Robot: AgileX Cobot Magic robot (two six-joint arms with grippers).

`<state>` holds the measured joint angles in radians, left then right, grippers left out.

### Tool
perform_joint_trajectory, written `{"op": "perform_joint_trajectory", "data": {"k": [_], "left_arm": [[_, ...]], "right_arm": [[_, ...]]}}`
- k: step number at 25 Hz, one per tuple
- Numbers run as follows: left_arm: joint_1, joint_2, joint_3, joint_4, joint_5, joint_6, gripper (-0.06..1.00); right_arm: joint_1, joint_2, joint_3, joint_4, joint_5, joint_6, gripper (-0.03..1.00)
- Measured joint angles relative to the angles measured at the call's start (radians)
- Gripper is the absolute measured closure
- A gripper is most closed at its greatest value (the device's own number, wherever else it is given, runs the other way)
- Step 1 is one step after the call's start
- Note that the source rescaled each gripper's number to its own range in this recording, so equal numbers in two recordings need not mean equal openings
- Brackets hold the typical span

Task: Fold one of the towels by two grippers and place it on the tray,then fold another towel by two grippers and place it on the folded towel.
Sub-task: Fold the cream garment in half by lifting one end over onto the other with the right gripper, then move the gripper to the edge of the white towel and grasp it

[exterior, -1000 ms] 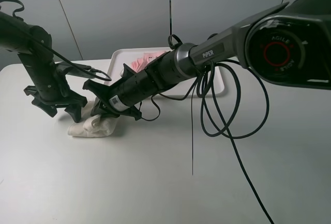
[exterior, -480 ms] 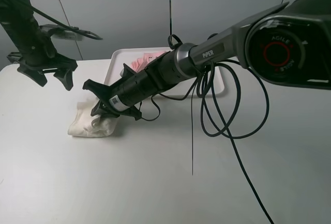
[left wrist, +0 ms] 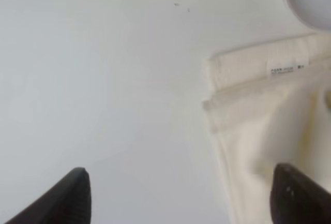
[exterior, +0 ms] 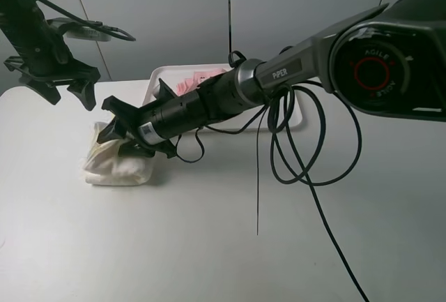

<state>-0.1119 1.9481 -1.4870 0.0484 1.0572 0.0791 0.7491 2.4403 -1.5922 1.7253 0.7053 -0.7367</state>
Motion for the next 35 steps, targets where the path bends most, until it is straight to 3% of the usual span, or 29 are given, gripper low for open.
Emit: {"op": "perform_joint_trajectory", "data": {"k": [9, 12, 17, 24, 35], "left_arm": [[0.000, 0.000, 0.000, 0.000, 0.018, 0.001, 0.04], [0.000, 0.000, 0.000, 0.000, 0.018, 0.001, 0.04], [0.000, 0.000, 0.000, 0.000, 0.018, 0.001, 0.04], [0.000, 0.000, 0.000, -0.016, 0.018, 0.009, 0.04], [0.000, 0.000, 0.000, -0.054, 0.010, 0.047, 0.04]], "right_arm": [[-0.021, 0.000, -0.003, 0.010, 0.080, -0.033, 0.44], [-0.057, 0.000, -0.003, 0.003, 0.106, -0.033, 0.38], [-0.105, -0.029, -0.003, -0.172, 0.068, 0.000, 0.25], [-0.113, -0.043, -0.003, -0.448, 0.004, 0.179, 0.24], [-0.109, -0.039, -0.003, -0.492, -0.026, 0.237, 0.24]]}}
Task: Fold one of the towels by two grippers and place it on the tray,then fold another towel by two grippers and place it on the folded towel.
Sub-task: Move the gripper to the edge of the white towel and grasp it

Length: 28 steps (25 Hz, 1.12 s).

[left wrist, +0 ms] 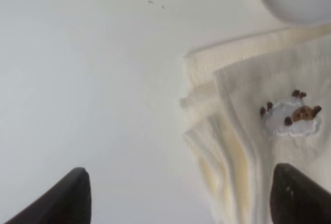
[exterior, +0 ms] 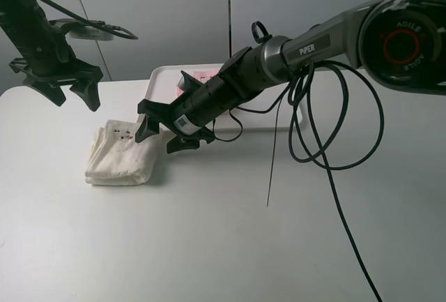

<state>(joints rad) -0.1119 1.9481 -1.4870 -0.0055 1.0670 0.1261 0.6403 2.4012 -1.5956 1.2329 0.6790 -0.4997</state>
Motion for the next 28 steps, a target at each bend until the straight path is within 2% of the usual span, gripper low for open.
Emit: {"op": "perform_joint_trajectory", "data": {"k": [28], "left_arm": [[0.000, 0.000, 0.000, -0.036, 0.000, 0.008, 0.04]], "right_arm": [[0.048, 0.038, -0.020, 0.028, -0.075, 0.003, 0.27]]}}
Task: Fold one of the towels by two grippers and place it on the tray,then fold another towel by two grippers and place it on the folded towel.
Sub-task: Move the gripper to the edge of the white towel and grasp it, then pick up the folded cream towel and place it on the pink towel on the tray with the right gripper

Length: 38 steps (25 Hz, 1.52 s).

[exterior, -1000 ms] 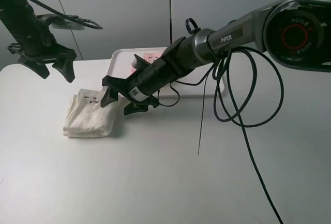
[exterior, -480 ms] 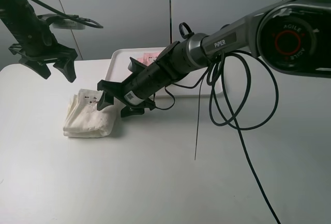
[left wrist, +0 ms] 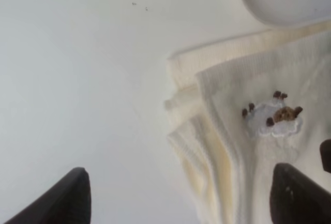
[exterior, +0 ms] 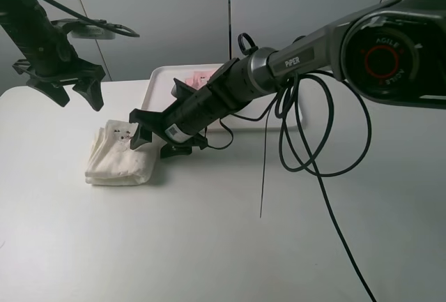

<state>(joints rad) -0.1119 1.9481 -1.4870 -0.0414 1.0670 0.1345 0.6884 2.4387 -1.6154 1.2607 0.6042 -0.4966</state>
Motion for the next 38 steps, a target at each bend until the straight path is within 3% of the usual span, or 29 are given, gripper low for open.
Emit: {"op": "perform_joint_trajectory", "data": {"k": [9, 16, 24, 30, 38], "left_arm": [[0.000, 0.000, 0.000, -0.007, 0.000, 0.017, 0.04], [0.000, 0.000, 0.000, -0.007, 0.006, 0.021, 0.04], [0.000, 0.000, 0.000, -0.009, 0.006, 0.021, 0.04], [0.000, 0.000, 0.000, -0.009, 0.010, 0.021, 0.04], [0.000, 0.000, 0.000, -0.021, 0.018, 0.023, 0.04]], "right_arm": [[0.016, 0.005, -0.005, -0.011, -0.025, 0.004, 0.41], [0.032, 0.010, -0.005, -0.026, -0.051, 0.004, 0.90], [0.032, -0.004, -0.019, -0.048, -0.031, -0.048, 0.90], [0.008, -0.049, -0.139, -0.083, 0.078, -0.062, 0.90], [-0.013, -0.049, -0.249, -0.356, 0.122, 0.083, 0.90]]}}
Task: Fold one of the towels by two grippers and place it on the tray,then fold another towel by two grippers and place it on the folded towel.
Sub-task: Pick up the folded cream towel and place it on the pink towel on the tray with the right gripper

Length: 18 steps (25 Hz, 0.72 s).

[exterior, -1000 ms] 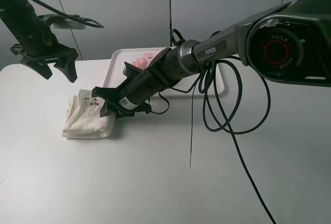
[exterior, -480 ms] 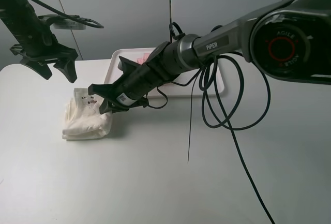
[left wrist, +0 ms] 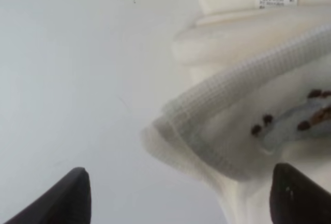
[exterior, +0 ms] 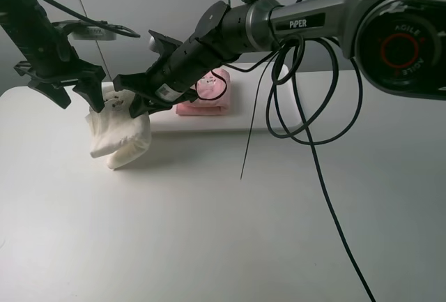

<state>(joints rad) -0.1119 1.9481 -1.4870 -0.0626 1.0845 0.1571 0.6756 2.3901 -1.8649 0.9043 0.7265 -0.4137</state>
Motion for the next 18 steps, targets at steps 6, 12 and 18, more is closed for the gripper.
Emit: {"op": "perform_joint_trajectory", "data": {"k": [6, 12, 18], "left_arm": [[0.000, 0.000, 0.000, 0.000, 0.000, 0.000, 0.04], [0.000, 0.000, 0.000, -0.002, 0.000, 0.000, 0.04], [0.000, 0.000, 0.000, -0.002, 0.000, 0.000, 0.04]], "right_arm": [[-0.052, 0.000, -0.069, -0.008, 0.010, 0.042, 0.90], [-0.121, 0.000, -0.098, 0.008, 0.014, 0.055, 0.90], [-0.167, 0.000, -0.101, 0.036, 0.012, 0.057, 0.90]]}}
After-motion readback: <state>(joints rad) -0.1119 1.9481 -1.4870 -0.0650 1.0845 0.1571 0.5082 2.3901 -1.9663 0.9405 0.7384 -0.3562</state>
